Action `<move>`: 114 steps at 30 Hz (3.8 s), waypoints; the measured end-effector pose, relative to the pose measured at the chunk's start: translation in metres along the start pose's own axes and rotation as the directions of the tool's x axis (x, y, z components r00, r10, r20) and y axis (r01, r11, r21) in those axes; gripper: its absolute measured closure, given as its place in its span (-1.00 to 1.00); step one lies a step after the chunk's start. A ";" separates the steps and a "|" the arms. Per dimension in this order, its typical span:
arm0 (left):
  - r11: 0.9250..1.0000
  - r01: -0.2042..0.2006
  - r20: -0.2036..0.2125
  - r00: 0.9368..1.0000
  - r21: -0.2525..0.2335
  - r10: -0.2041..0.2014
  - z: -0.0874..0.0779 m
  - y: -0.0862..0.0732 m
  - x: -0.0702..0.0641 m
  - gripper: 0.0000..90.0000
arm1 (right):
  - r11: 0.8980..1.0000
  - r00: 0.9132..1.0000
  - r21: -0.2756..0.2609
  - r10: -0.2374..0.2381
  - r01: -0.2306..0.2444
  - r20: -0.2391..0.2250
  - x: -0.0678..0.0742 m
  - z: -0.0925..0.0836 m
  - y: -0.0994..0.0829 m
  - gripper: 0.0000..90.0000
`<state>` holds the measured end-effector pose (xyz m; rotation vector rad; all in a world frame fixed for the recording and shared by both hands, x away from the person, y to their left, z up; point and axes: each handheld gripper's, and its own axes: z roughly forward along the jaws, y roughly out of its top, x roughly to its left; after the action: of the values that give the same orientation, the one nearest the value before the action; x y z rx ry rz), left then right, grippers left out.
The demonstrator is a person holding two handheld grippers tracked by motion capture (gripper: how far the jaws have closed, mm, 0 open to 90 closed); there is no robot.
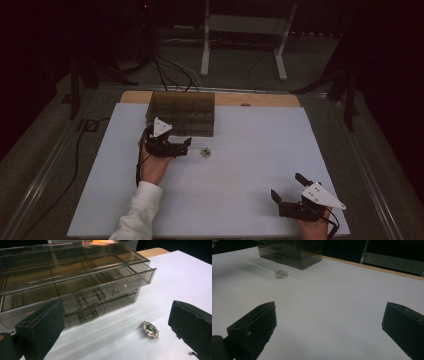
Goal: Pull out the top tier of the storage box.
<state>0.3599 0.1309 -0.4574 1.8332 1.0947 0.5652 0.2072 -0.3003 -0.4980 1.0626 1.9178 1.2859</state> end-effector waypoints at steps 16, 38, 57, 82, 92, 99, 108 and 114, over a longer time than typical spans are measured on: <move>0.997 -0.069 0.100 0.993 0.026 0.066 0.005 0.014 0.007 -0.97 | 1.000 1.000 0.001 -0.002 0.002 -0.001 0.000 0.000 0.000 -1.00; 0.963 -0.230 0.038 0.973 0.144 0.226 0.022 0.036 0.017 -0.54 | 1.000 1.000 0.004 -0.001 0.001 0.000 0.000 0.001 0.000 -1.00; 0.890 -0.387 0.104 0.922 0.242 0.373 0.043 0.044 0.029 0.19 | 1.000 1.000 0.004 -0.002 0.002 -0.004 0.000 0.001 0.000 -1.00; 0.799 -0.490 0.184 0.872 0.349 0.455 0.043 0.055 0.023 0.25 | 1.000 1.000 0.004 -0.002 0.002 -0.005 0.000 0.001 0.000 -1.00; 0.807 -0.460 0.150 0.887 0.370 0.437 0.054 0.048 0.024 0.11 | 1.000 1.000 0.002 0.002 -0.002 -0.002 -0.001 0.000 0.000 -1.00; 0.809 -0.460 0.148 0.887 0.366 0.437 0.054 0.049 0.023 0.15 | 1.000 1.000 0.001 0.000 0.000 -0.003 -0.001 0.000 0.000 -1.00; 0.816 -0.455 0.153 0.890 0.358 0.429 0.050 0.048 0.023 0.16 | 1.000 1.000 0.001 0.004 -0.004 0.001 -0.001 0.000 0.000 -1.00; 0.822 -0.451 0.156 0.892 0.348 0.423 0.047 0.046 0.022 0.16 | 1.000 1.000 0.001 0.004 -0.004 0.001 -0.002 0.000 0.000 -1.00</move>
<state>0.4263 0.1185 -0.4419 2.4569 0.7622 0.5713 0.2076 -0.3019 -0.4979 1.0680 1.9171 1.2859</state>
